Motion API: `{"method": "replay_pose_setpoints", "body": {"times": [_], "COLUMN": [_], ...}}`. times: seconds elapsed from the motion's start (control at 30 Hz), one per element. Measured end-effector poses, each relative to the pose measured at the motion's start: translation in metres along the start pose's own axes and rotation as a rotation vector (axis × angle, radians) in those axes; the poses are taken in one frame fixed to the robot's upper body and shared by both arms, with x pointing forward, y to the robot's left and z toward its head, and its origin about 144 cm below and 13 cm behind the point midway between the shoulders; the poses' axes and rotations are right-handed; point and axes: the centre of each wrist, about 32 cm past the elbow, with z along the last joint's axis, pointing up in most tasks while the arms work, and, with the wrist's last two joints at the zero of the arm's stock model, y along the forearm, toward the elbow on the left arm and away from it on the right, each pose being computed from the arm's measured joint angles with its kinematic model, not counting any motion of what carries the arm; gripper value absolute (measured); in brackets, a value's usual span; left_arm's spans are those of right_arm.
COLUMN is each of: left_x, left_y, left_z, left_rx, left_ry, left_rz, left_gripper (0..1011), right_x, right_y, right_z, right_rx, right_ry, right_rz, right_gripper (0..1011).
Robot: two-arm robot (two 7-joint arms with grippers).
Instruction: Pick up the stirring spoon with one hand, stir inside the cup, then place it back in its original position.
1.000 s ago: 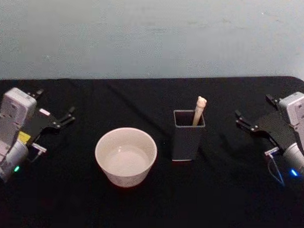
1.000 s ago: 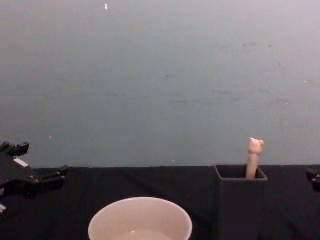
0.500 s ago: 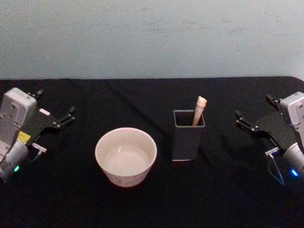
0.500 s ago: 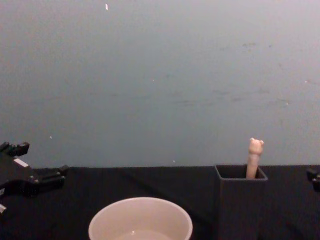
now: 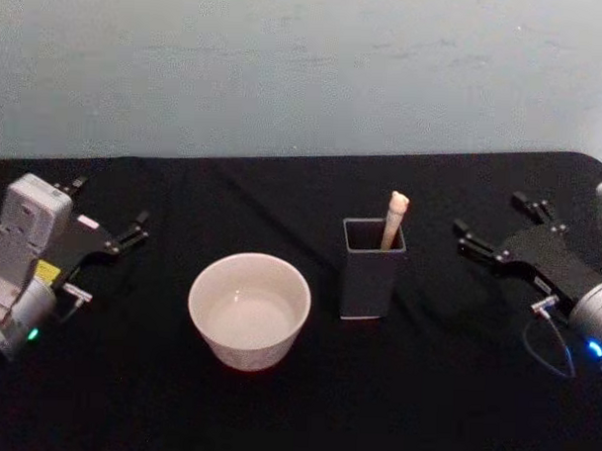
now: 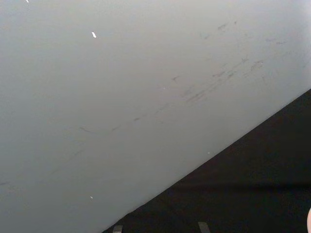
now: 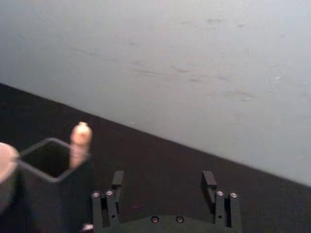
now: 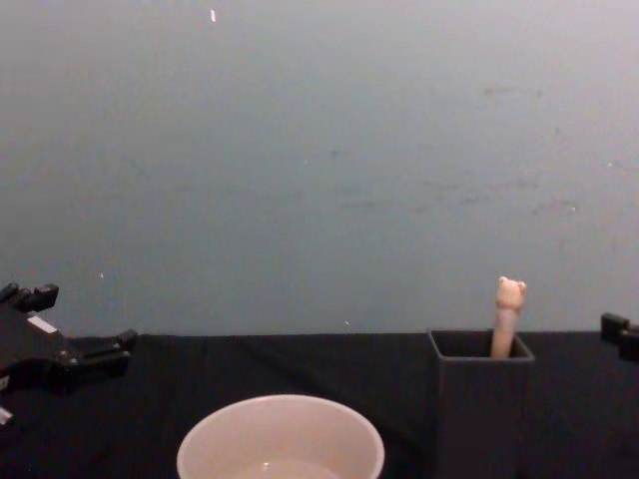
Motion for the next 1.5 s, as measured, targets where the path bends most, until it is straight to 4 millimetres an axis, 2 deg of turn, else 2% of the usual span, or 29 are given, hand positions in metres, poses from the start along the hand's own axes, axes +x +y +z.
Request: {"method": "replay_pose_setpoints", "body": {"times": [0.37,1.27,1.5], "left_x": [0.000,0.000,0.000], "left_y": [0.000,0.000,0.000], "left_z": [0.000,0.000,0.000], "left_rx": [0.000,0.000,0.000], "left_ry": [0.000,0.000,0.000], "left_rz": [0.000,0.000,0.000], "left_gripper": [1001,1001,1001], "right_x": [-0.006,-0.026,-0.026], "right_y": [-0.006,0.054,0.060], "right_z": [0.009,0.009,0.010], "right_rx": [-0.007,-0.002,0.008], "right_ry": [0.133,0.157,0.163], "right_rz": [0.156,0.225,0.226], "right_gripper": [1002,1002,1002]}}
